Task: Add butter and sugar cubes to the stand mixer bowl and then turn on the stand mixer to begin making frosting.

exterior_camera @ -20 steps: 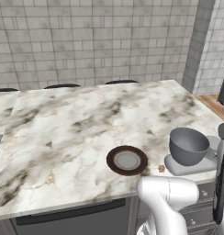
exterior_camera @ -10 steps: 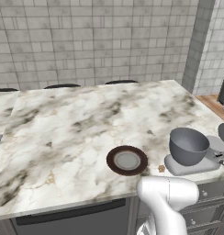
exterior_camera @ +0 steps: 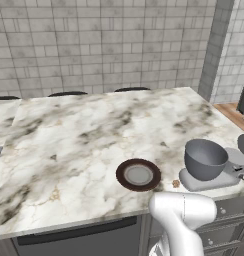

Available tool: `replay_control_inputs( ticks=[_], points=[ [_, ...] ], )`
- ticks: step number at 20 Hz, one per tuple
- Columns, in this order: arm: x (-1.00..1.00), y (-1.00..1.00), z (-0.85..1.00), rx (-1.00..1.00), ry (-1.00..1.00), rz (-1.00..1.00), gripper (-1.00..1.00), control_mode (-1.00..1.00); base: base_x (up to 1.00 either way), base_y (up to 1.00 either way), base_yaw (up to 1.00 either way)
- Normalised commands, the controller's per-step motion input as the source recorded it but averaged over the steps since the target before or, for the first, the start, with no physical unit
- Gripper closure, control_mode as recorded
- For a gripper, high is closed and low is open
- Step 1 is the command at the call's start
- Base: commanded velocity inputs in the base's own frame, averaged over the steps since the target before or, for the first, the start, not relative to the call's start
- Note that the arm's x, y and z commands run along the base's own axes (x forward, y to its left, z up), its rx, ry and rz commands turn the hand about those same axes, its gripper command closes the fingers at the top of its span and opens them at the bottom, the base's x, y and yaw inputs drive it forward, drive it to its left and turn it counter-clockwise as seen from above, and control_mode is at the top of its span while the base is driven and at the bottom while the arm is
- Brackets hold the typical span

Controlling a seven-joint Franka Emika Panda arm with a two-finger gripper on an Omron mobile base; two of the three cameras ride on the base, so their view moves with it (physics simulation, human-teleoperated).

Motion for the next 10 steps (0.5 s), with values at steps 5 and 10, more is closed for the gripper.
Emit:
replay_control_inputs(
  ticks=[5, 10],
  points=[
    [0.42, -0.37, -0.08, 0.02, -0.16, 0.04, -1.00, -1.00, 0.00, 0.00, 0.00],
    [0.57, -0.27, -0.18, 0.04, -0.07, 0.03, -1.00, -1.00, 0.00, 0.00, 0.00]
  ],
)
